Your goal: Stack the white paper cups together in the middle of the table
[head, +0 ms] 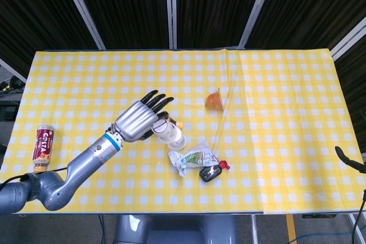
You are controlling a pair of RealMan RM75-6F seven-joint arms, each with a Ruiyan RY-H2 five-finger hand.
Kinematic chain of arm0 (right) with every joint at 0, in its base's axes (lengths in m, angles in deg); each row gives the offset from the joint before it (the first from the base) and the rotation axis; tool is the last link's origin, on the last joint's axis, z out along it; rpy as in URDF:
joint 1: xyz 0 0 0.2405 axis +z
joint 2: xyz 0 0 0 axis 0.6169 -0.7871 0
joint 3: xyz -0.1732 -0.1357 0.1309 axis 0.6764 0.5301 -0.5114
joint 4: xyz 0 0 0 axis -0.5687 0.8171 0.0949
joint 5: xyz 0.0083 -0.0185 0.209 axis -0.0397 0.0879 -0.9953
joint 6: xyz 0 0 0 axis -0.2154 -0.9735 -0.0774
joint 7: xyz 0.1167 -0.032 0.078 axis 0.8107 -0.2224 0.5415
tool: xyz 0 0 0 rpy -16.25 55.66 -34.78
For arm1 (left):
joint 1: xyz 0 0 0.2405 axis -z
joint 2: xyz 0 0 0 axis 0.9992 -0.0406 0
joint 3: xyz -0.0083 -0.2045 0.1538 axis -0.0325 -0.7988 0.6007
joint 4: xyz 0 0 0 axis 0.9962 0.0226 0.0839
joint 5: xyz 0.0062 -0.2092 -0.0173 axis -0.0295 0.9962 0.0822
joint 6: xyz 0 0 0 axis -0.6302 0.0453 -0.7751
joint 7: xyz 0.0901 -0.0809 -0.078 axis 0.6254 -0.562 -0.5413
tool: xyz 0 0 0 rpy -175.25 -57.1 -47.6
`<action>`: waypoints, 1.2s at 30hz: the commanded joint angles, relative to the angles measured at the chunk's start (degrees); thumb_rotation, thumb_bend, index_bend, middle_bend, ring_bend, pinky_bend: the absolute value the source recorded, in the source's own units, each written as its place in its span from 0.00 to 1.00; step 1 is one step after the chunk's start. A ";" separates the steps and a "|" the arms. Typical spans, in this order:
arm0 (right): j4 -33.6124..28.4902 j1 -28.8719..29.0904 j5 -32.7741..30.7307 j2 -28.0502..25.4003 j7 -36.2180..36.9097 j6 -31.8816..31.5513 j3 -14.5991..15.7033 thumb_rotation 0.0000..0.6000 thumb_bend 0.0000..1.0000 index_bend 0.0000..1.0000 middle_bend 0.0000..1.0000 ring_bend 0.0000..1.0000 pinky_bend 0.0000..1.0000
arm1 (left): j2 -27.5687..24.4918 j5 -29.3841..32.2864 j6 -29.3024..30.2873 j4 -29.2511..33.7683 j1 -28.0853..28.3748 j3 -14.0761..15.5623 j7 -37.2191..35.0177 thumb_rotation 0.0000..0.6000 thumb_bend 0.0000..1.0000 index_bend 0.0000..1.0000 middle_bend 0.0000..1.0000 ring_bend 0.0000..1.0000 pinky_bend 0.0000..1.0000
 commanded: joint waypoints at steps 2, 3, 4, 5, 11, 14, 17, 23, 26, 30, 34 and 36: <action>0.03 -0.01 -0.04 -0.10 0.25 0.05 -0.05 1.00 0.12 0.05 0.00 0.00 0.00 | -0.67 -0.38 -0.41 0.95 -0.05 1.10 1.03 1.00 0.39 0.40 0.00 0.00 0.00; 0.01 -0.02 0.00 -0.11 0.29 0.02 -0.05 1.00 0.12 0.05 0.00 0.00 0.00 | -0.52 -0.30 -0.35 0.87 0.00 1.25 1.35 1.00 0.39 0.40 0.00 0.00 0.00; -0.03 -0.03 0.17 -0.13 0.26 -0.06 0.00 1.00 0.12 0.05 0.00 0.00 0.00 | 0.09 -0.19 -0.23 0.32 0.12 1.60 2.14 1.00 0.39 0.40 0.00 0.00 0.00; -0.07 -0.04 0.21 -0.13 0.18 -0.11 0.01 1.00 0.12 0.05 0.00 0.00 0.00 | 0.67 0.03 -0.01 -0.12 0.19 1.71 2.57 1.00 0.39 0.40 0.00 0.00 0.00; -0.24 -0.22 0.07 -0.28 0.31 -0.35 -0.10 1.00 0.12 0.05 0.00 0.00 0.00 | 3.94 1.40 0.74 -2.72 0.96 1.08 2.90 1.00 0.39 0.40 0.00 0.00 0.00; -0.24 -0.18 0.19 -0.28 0.22 -0.28 -0.03 1.00 0.12 0.05 0.00 0.00 0.00 | 4.98 2.19 0.41 -3.73 1.59 0.86 3.11 1.00 0.39 0.40 0.00 0.00 0.00; -0.23 -0.14 0.17 -0.24 0.21 -0.16 -0.01 1.00 0.12 0.05 0.00 0.00 0.00 | 6.09 2.92 0.09 -4.93 2.18 0.95 3.69 1.00 0.39 0.40 0.00 0.00 0.00; -0.22 -0.17 0.06 -0.32 0.35 -0.09 -0.06 1.00 0.12 0.05 0.00 0.00 0.00 | 9.03 5.10 -0.95 -7.78 3.55 1.12 4.52 1.00 0.39 0.39 0.00 0.00 0.00; -0.26 -0.18 0.00 -0.34 0.35 -0.02 -0.05 1.00 0.12 0.05 0.00 0.00 0.00 | 11.10 6.74 -1.66 -9.92 4.55 1.21 5.31 1.00 0.39 0.33 0.00 0.00 0.00; -0.35 -0.18 0.14 -0.39 0.37 0.06 0.07 1.00 0.12 0.05 0.00 0.00 0.00 | 12.93 8.16 -2.04 -11.72 5.24 1.52 6.02 1.00 0.36 0.18 0.00 0.00 0.00; -0.49 -0.17 0.16 -0.44 0.29 0.24 0.18 1.00 0.12 0.05 0.00 0.00 0.00 | 14.79 10.39 -2.29 -13.62 5.88 2.18 7.26 1.00 0.20 0.01 0.00 0.00 0.00; -0.57 -0.21 0.16 -0.49 0.30 0.20 0.18 1.00 0.12 0.05 0.00 0.00 0.00 | 15.25 11.39 -2.05 -13.96 6.01 2.43 7.79 1.00 0.17 0.00 0.00 0.00 0.00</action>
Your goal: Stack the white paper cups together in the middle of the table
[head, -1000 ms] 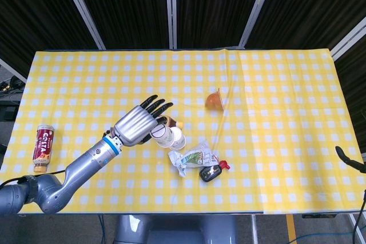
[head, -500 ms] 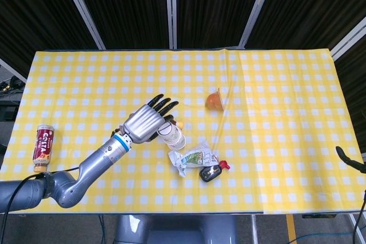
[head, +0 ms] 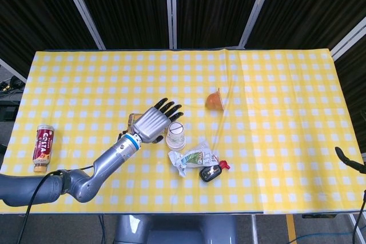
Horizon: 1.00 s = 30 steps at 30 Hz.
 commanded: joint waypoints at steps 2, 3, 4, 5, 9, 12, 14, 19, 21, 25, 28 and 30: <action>-0.16 -0.07 0.01 -0.11 0.15 -0.13 -0.05 1.00 0.12 0.05 0.00 0.00 0.00 | 0.68 1.19 0.73 -0.39 0.11 0.45 0.59 1.00 0.16 0.00 0.00 0.00 0.00; -0.15 -0.09 -0.01 -0.15 0.20 -0.16 -0.07 1.00 0.12 0.05 0.00 0.00 0.00 | 0.54 1.15 1.05 -0.19 -0.04 0.42 0.38 1.00 0.16 0.00 0.00 0.00 0.00; -0.19 -0.11 0.03 -0.18 0.25 -0.22 -0.07 1.00 0.12 0.05 0.00 0.00 0.00 | 0.33 1.00 1.43 0.10 -0.27 0.36 0.03 1.00 0.16 0.00 0.00 0.00 0.00; -0.20 -0.14 0.04 -0.19 0.29 -0.25 -0.07 1.00 0.12 0.05 0.00 0.00 0.00 | 0.04 0.74 1.84 0.46 -0.54 0.29 -0.42 1.00 0.16 0.00 0.00 0.00 0.00; -0.28 -0.16 0.17 -0.25 0.27 -0.12 0.11 1.00 0.12 0.05 0.00 0.00 0.00 | -3.38 -2.01 5.93 4.38 -3.94 0.62 -3.75 1.00 0.16 0.00 0.00 0.00 0.00; -0.47 -0.08 0.31 -0.40 0.09 0.38 0.40 1.00 0.12 0.05 0.00 0.00 0.00 | -5.54 -5.19 10.77 6.80 -7.74 1.88 -5.96 1.00 0.16 0.00 0.00 0.00 0.00; -0.52 0.02 0.35 -0.39 -0.13 0.71 0.56 1.00 0.12 0.05 0.00 0.00 0.00 | -6.42 -7.61 14.56 7.81 -10.51 3.14 -6.75 1.00 0.16 0.00 0.00 0.00 0.00; -0.35 0.56 1.02 0.26 -1.32 1.70 1.30 1.00 0.12 0.05 0.00 0.00 0.00 | -7.79 -13.79 28.02 8.71 -20.77 8.18 -8.22 1.00 0.16 0.00 0.00 0.00 0.00; -0.32 0.70 1.30 0.56 -1.82 1.88 1.55 1.00 0.12 0.05 0.00 0.00 0.00 | -7.68 -15.77 31.93 8.46 -24.27 9.68 -9.79 1.00 0.16 0.00 0.00 0.00 0.00; 0.06 1.11 2.10 1.34 -2.69 2.21 2.09 1.00 0.12 0.05 0.00 0.00 0.00 | -8.65 -18.28 36.97 7.93 -31.05 13.22 -14.04 1.00 0.15 0.00 0.00 0.00 0.00; 0.22 1.28 2.38 1.64 -3.10 2.34 2.29 1.00 0.12 0.05 0.00 0.00 0.00 | -9.00 -19.75 38.97 7.16 -33.64 14.53 -15.25 1.00 0.15 0.00 0.00 0.00 0.00; 0.25 1.39 3.52 2.07 -4.28 2.12 2.95 1.00 0.12 0.05 0.00 0.00 0.00 | -8.85 -22.15 43.84 5.04 -38.01 16.48 -15.56 1.00 0.15 0.00 0.00 0.00 0.00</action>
